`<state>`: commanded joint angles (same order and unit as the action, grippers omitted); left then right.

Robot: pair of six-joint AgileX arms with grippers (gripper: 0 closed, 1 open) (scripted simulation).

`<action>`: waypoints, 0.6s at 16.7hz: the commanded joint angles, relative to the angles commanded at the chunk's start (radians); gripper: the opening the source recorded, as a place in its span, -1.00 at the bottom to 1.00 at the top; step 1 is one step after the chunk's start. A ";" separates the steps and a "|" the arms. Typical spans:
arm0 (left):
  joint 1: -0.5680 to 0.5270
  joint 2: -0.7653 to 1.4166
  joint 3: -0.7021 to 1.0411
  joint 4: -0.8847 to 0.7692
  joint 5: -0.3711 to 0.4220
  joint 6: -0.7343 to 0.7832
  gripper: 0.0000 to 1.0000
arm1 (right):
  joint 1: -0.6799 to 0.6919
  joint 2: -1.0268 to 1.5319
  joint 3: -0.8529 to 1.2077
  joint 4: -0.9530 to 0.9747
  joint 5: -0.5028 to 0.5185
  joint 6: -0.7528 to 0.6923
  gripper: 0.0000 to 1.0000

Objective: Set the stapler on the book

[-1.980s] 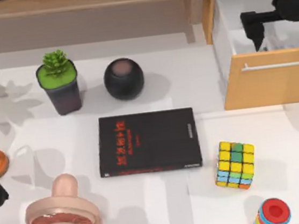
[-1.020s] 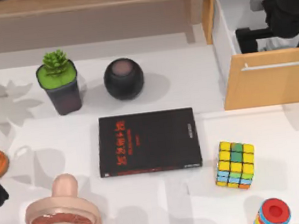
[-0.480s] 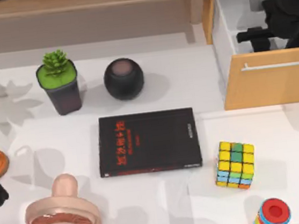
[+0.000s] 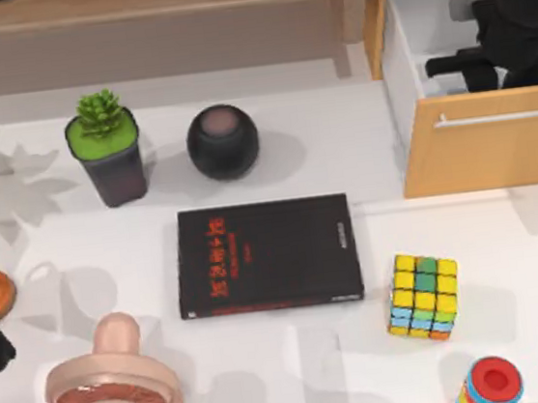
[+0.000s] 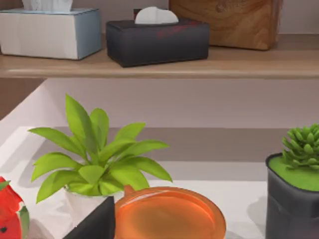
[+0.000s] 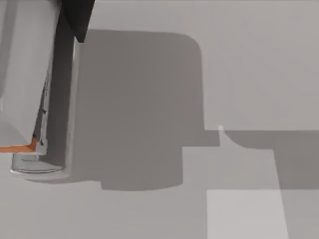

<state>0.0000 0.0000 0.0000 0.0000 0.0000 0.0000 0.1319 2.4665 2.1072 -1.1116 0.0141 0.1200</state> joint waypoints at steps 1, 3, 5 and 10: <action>0.000 0.000 0.000 0.000 0.000 0.000 1.00 | 0.000 0.000 0.000 0.000 0.000 0.000 -1.00; 0.000 0.000 0.000 0.000 0.000 0.000 1.00 | 0.000 0.000 0.000 0.000 0.000 0.000 -1.00; 0.000 0.000 0.000 0.000 0.000 0.000 1.00 | -0.001 -0.001 0.000 0.000 0.000 0.001 -1.00; 0.000 0.000 0.000 0.000 0.000 0.000 1.00 | 0.024 -0.076 0.004 -0.062 0.077 0.037 -1.00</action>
<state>0.0000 0.0000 0.0000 0.0000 0.0000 0.0000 0.1560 2.3904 2.1117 -1.1738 0.0910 0.1575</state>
